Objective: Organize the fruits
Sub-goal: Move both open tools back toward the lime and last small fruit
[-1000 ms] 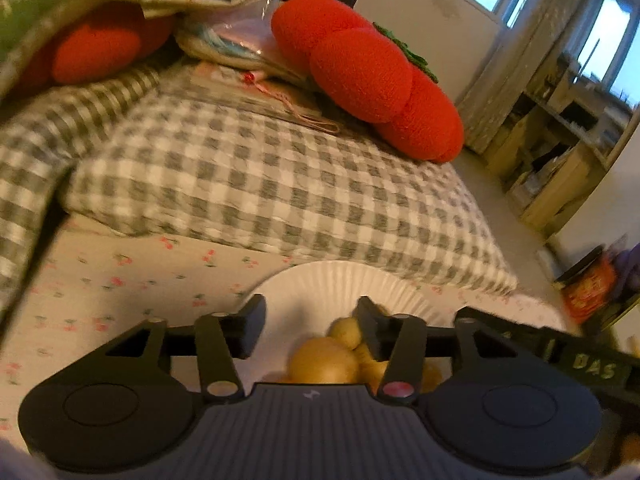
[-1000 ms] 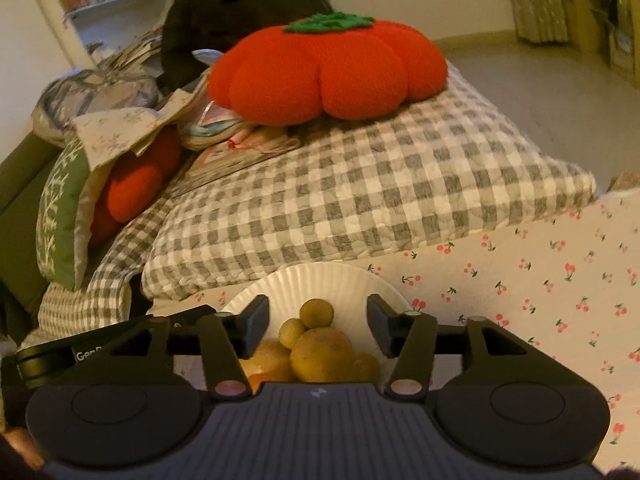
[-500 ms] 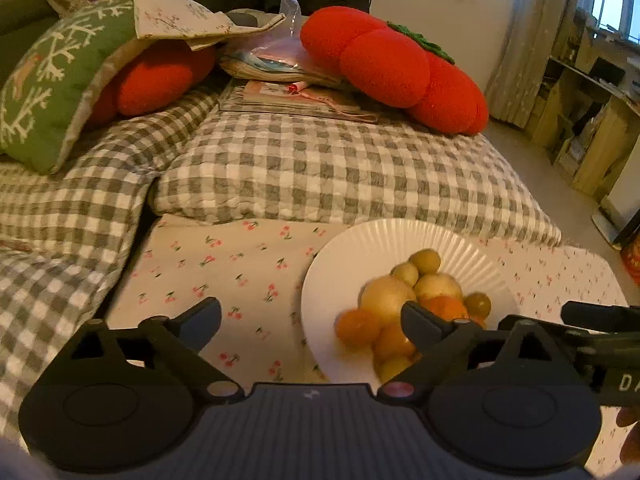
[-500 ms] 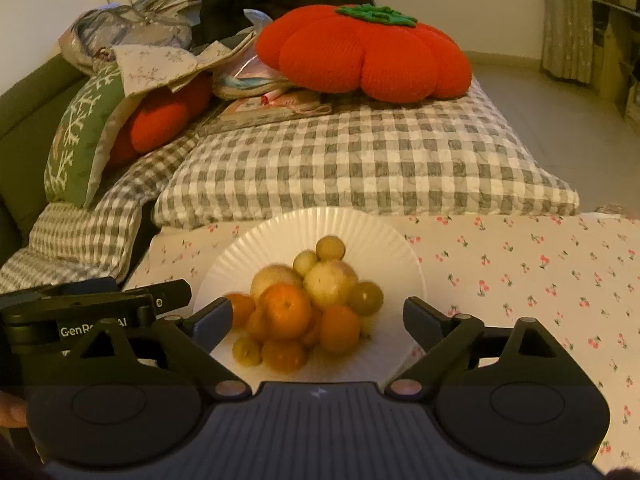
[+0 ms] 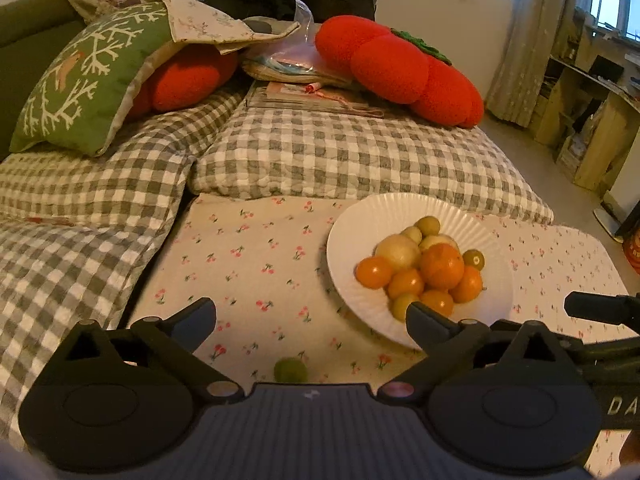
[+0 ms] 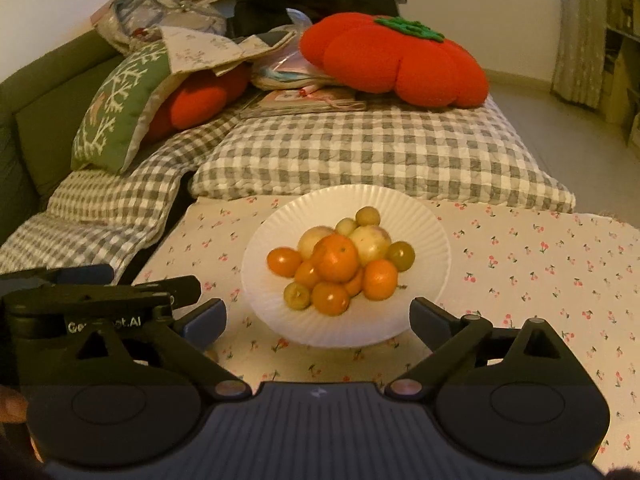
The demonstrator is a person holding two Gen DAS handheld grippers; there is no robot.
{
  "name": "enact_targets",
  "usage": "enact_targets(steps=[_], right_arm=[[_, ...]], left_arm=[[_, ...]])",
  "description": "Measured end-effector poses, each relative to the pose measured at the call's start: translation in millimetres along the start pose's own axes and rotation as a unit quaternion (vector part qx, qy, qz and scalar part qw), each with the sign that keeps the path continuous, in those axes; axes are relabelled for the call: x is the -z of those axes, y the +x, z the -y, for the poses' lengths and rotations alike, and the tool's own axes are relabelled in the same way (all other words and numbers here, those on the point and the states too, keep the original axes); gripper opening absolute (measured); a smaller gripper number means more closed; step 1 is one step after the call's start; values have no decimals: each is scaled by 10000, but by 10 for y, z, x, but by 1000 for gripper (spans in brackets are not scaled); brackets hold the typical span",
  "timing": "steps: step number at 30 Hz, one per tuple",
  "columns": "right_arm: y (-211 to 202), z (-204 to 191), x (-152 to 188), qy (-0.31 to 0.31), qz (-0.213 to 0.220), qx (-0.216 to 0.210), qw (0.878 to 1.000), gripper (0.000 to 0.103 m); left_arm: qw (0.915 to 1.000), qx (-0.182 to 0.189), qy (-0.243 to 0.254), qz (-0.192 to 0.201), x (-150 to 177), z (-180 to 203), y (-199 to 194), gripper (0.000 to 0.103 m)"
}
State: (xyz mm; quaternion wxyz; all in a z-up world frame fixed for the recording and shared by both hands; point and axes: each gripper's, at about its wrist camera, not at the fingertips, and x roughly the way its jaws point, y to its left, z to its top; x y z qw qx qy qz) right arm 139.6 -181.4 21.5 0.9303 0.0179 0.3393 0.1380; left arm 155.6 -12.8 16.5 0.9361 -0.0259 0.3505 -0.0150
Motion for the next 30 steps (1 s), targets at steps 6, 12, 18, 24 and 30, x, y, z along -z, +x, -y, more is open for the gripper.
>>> enact_targets(steps=[6, 12, 18, 24, 30], right_arm=[[-126, -126, 84, -51, 88, -125, 9999, 98], [-225, -327, 251, -265, 116, -308, 9991, 98], [-203, -635, 394, -1025, 106, -221, 9944, 98], [-74, -756, 497, -1461, -1, -271, 9889, 98], [134, -764, 583, -1606, -223, -166, 9866, 98]], left_arm=[[9998, 49, -172, 2, 79, -92, -156, 97], [9976, 351, -576, -128, 186, -256, -241, 97], [9972, 320, -657, -180, 218, -365, -198, 97], [9958, 359, -776, -329, 241, -487, -66, 97], [9958, 327, -619, -582, 306, -491, 116, 97]])
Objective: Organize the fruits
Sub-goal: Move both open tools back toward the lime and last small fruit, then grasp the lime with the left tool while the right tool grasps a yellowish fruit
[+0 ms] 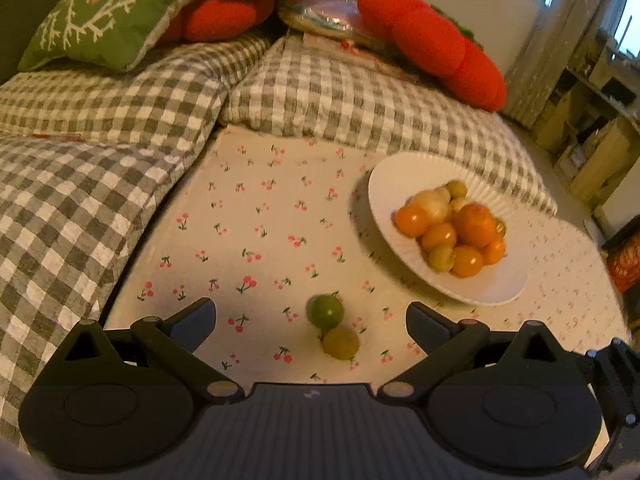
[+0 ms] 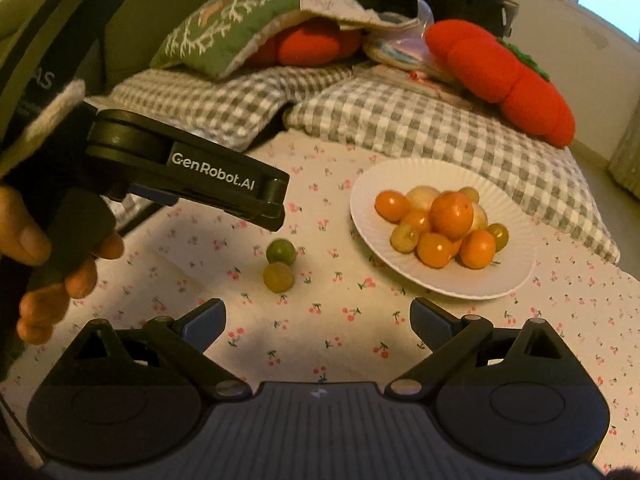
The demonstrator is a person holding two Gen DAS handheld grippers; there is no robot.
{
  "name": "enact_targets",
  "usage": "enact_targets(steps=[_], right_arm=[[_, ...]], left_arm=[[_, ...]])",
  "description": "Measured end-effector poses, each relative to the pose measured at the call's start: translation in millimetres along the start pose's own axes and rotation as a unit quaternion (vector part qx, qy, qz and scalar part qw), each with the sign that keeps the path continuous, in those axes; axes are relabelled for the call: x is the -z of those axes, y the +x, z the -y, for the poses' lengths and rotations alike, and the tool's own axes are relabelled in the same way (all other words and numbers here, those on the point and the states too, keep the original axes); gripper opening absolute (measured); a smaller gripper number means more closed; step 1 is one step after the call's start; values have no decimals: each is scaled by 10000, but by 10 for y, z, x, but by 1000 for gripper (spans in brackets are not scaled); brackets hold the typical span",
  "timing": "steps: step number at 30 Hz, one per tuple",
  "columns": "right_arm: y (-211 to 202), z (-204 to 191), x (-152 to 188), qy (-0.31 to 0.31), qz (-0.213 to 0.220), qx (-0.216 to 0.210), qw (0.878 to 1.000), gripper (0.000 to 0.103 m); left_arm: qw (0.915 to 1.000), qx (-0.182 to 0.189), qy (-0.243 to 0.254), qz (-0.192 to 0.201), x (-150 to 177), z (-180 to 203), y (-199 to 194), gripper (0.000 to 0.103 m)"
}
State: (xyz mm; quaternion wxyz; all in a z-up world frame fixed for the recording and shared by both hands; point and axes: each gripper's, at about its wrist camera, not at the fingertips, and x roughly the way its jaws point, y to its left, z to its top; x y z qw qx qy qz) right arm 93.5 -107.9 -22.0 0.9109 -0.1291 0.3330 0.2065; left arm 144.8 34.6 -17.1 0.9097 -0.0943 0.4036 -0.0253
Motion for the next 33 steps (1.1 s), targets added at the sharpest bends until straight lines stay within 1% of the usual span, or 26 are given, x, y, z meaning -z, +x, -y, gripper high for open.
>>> enact_targets(steps=[10, 12, 14, 16, 17, 18, 19, 22, 26, 30, 33], right_arm=[[195, -140, 96, -354, -237, -137, 9990, 98], [248, -150, 112, -350, -263, -154, 9989, 98], [305, -154, 117, -356, -263, -169, 9989, 97], [346, -157, 123, -373, -245, -209, 9988, 96], [371, -151, 122, -361, -257, -239, 9987, 96], [398, -144, 121, -334, -280, -261, 9987, 95], [426, -136, 118, -300, -302, -279, 9987, 94], [488, -124, 93, -216, -278, -274, 9990, 92], [555, -130, 71, -136, -160, -287, 9994, 89], [638, -134, 97, 1, -64, -358, 9993, 84], [681, -126, 117, 48, -21, -405, 9992, 79]], left_arm=[[9996, -92, 193, -198, 27, 13, 268, 97], [9994, -86, 252, -198, 29, 32, 293, 97], [9994, -159, 285, -146, 31, 38, 320, 95], [9994, -176, 290, -117, 28, 33, 362, 90], [9994, -126, 280, -133, 22, 27, 396, 88], [9995, -70, 258, -168, 17, 19, 430, 83], [9995, 9, 211, -226, 12, 11, 468, 80], [9992, 161, 197, -310, 12, 16, 527, 78], [9990, 108, 309, -298, 22, 16, 558, 74], [9988, 227, 245, -364, 12, 7, 616, 66], [9985, 206, 280, -427, 19, 24, 662, 58]])
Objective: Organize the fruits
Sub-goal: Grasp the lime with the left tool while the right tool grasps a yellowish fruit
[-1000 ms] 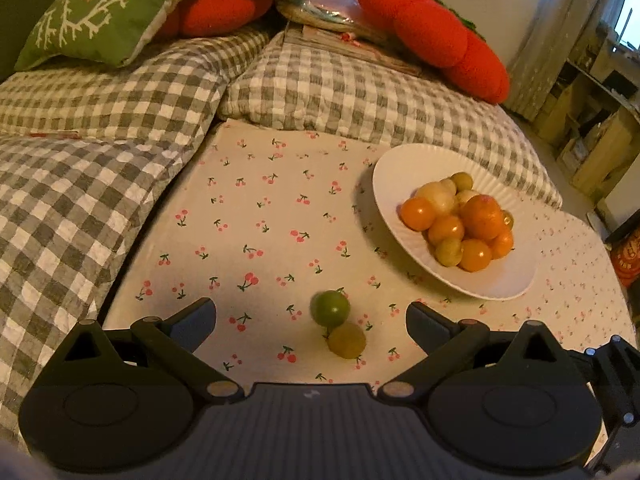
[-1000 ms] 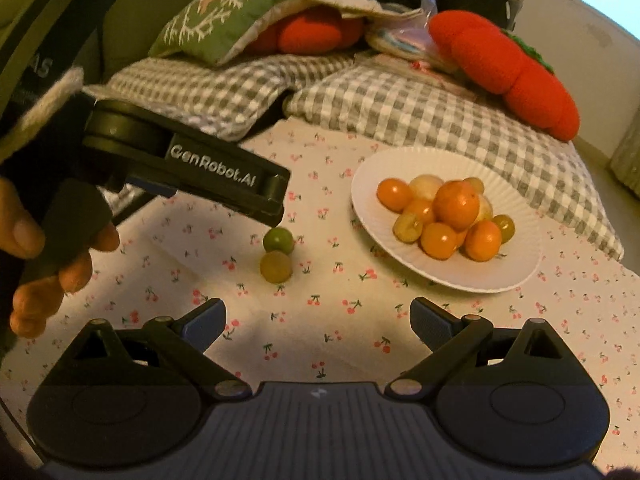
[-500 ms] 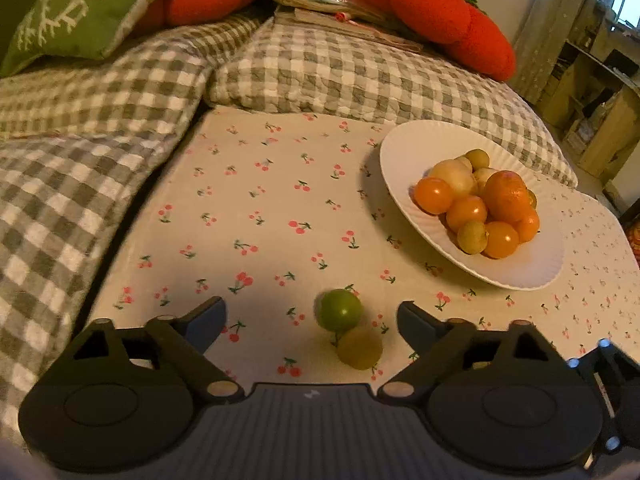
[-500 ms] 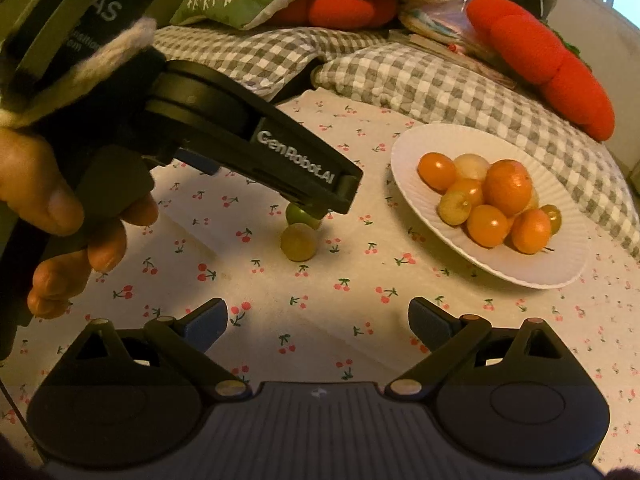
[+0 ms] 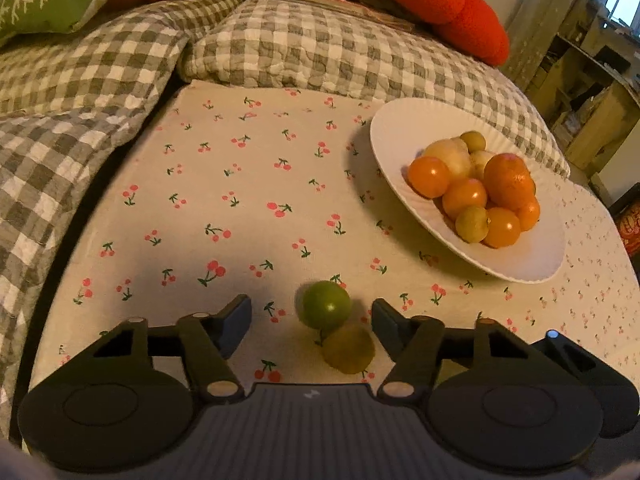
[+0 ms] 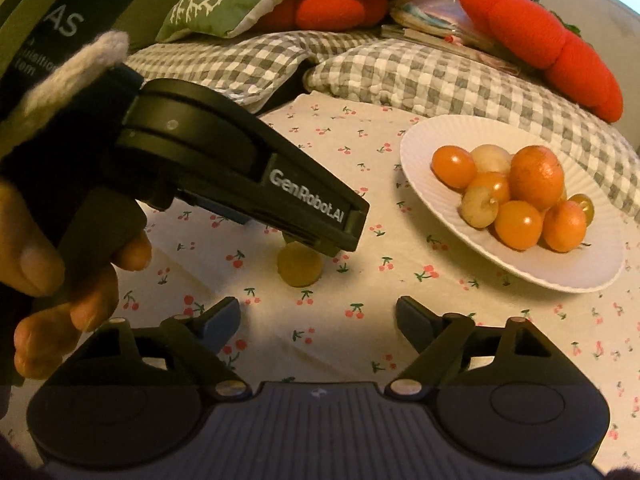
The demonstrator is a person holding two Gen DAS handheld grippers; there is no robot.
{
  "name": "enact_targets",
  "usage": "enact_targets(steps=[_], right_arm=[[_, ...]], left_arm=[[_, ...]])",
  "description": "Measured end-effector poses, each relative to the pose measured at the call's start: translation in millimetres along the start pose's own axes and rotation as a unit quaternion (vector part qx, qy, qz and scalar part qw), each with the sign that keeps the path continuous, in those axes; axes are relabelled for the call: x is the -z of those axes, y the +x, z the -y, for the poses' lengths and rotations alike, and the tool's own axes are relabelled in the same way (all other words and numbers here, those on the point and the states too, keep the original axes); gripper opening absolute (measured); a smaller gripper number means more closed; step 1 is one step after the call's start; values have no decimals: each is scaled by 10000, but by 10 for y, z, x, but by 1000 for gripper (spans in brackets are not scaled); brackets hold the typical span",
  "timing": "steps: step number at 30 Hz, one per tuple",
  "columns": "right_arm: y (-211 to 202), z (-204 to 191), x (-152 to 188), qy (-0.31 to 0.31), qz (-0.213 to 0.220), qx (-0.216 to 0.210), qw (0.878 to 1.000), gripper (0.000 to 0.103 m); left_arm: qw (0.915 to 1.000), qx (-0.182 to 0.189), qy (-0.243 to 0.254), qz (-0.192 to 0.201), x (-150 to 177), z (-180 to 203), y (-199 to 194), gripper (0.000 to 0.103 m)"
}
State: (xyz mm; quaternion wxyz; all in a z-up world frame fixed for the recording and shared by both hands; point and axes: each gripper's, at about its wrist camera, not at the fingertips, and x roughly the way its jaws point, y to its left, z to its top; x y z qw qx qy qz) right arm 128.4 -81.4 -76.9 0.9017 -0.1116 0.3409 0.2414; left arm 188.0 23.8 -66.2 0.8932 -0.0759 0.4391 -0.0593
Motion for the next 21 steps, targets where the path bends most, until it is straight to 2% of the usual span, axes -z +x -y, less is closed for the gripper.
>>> enact_targets(steps=[2, 5, 10, 14, 19, 21], right_arm=[[16, 6, 6, 28, 50, -11, 10000, 77], [40, 1, 10, -4, 166, 46, 9999, 73], [82, -11, 31, -25, 323, 18, 9995, 67], [99, -21, 31, -40, 404, -30, 9992, 61], [96, -56, 15, -125, 412, -73, 9990, 45], [104, -71, 10, -145, 417, -87, 9990, 41]], left_arm=[[10000, -13, 31, 22, 2, 6, 16, 56], [10000, 85, -3, 25, -12, -8, 20, 47], [9999, 112, -26, 13, -25, -32, 36, 22], [9999, 135, -105, 8, -30, -60, 37, 20], [9998, 126, -155, 21, -33, -70, 37, 20], [9998, 109, -139, 31, -28, -62, 34, 20]])
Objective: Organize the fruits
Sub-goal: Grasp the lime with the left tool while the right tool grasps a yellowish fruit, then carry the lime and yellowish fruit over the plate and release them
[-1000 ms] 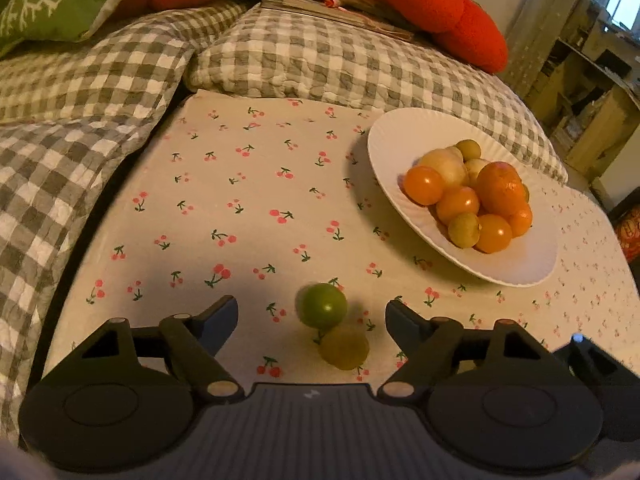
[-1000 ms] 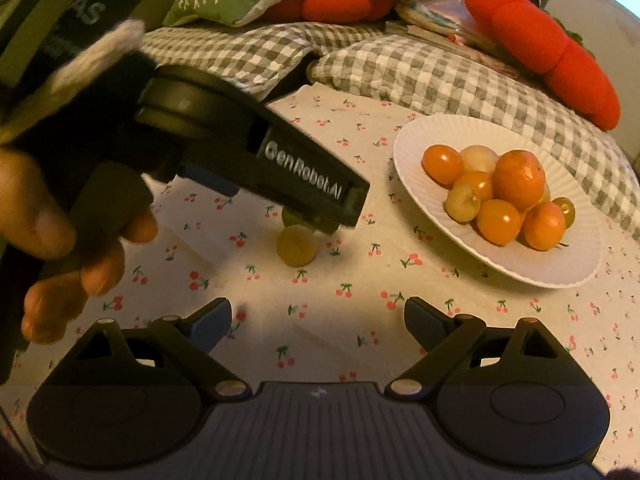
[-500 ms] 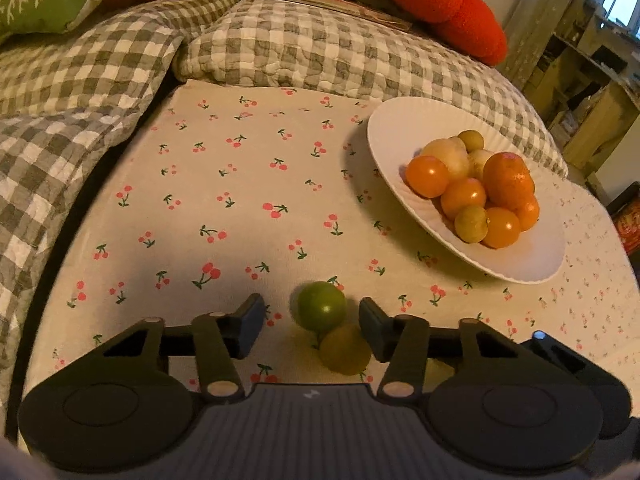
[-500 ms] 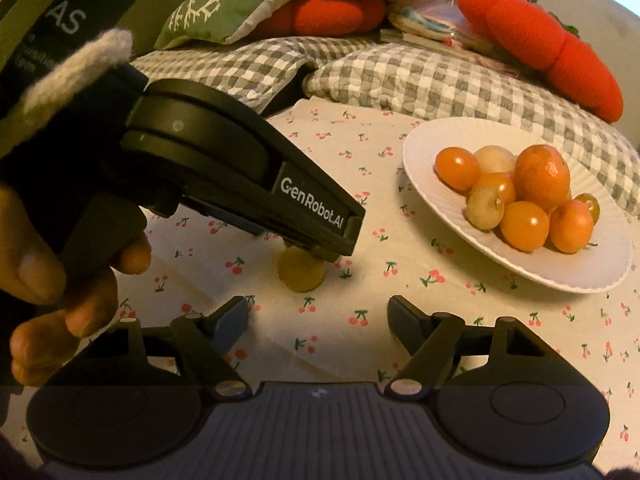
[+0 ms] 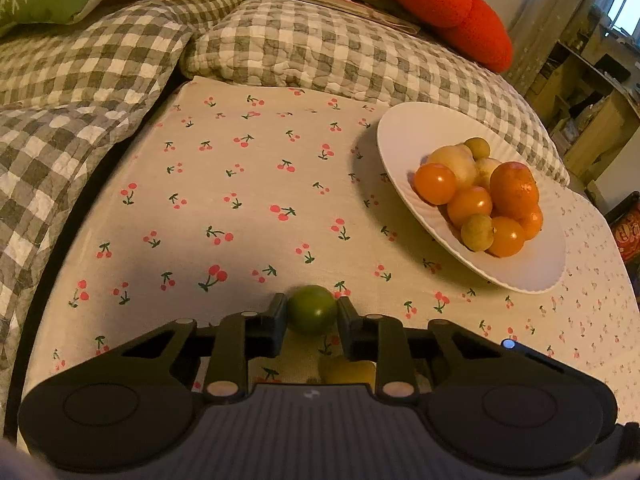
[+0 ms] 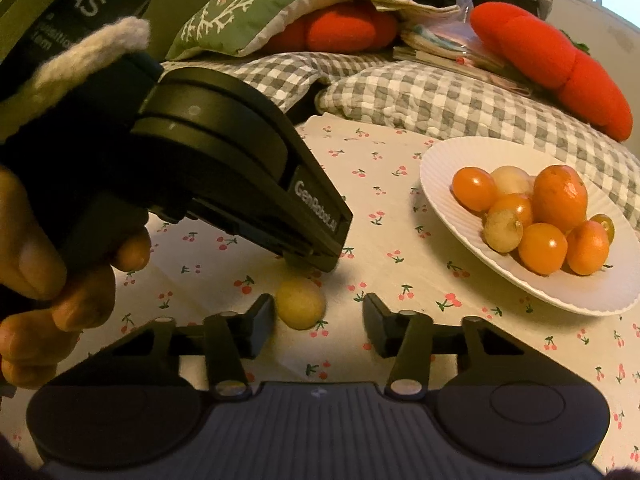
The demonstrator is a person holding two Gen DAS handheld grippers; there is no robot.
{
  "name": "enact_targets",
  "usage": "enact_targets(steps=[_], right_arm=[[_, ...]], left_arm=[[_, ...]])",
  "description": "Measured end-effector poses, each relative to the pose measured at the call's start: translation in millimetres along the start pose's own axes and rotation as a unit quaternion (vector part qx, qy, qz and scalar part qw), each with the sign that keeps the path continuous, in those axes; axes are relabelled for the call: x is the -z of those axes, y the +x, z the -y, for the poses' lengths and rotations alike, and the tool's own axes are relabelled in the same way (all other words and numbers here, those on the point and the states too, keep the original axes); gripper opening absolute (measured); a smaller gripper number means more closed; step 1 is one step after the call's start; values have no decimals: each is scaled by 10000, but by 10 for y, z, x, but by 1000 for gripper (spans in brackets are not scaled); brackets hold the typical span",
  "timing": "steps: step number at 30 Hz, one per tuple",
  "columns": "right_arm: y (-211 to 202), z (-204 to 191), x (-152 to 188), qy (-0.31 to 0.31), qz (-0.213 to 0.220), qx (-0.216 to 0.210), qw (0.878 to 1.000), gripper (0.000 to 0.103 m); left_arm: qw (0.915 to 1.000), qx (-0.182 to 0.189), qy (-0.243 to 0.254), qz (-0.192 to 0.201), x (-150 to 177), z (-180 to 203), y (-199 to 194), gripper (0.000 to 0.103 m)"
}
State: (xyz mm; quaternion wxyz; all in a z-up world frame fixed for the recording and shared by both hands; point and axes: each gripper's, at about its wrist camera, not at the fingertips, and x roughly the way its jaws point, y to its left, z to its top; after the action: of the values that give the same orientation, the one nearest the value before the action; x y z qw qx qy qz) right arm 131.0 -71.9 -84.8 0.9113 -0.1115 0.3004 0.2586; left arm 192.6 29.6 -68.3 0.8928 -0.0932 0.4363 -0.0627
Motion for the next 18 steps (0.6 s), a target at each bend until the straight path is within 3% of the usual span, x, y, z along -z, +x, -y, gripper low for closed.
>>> enact_targets(steps=[7, 18], right_arm=[[-9, -26, 12, -80, 30, -65, 9999, 23], [12, -31, -13, -114, 18, -57, 9999, 23]], left_arm=[[10000, -23, 48, 7, 1, 10, 8, 20], [10000, -32, 43, 10, 0, -6, 16, 20]])
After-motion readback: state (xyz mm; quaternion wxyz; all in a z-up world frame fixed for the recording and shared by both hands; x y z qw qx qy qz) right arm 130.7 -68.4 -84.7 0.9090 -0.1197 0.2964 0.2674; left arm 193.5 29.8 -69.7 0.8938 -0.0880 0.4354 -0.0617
